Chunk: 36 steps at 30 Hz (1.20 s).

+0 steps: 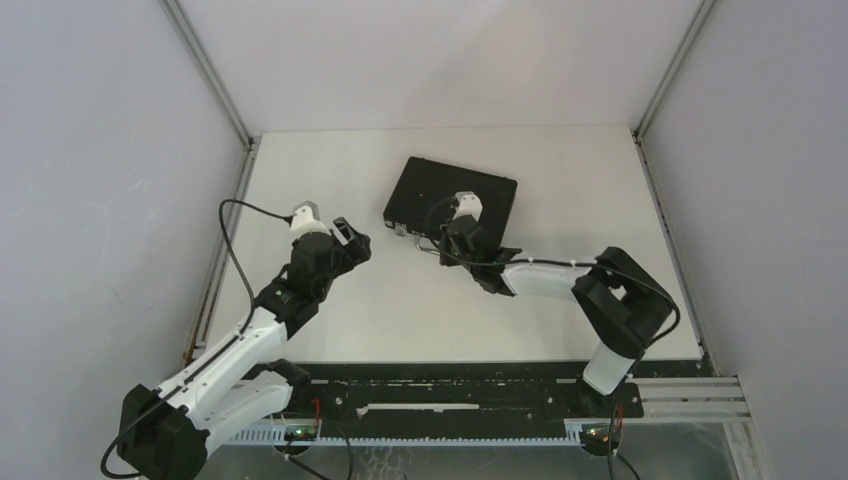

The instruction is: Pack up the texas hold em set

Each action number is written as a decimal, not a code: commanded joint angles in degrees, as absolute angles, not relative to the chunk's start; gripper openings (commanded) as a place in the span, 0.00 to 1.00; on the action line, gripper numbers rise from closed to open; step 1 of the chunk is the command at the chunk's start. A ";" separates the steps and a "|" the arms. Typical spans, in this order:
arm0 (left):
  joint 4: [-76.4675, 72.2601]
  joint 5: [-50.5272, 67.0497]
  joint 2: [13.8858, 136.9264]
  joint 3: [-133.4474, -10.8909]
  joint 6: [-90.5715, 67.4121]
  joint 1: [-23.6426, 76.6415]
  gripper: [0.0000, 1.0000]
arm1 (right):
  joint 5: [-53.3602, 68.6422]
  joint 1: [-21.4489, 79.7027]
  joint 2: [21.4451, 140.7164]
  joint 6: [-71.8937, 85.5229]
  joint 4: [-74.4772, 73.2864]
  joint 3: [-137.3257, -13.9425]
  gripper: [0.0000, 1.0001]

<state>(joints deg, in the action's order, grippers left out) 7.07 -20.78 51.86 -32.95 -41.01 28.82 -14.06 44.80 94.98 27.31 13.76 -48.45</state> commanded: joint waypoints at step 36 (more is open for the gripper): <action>3.16 -17.82 56.94 -29.83 -36.91 29.02 0.79 | -33.78 40.52 92.92 30.33 -10.87 -57.07 0.00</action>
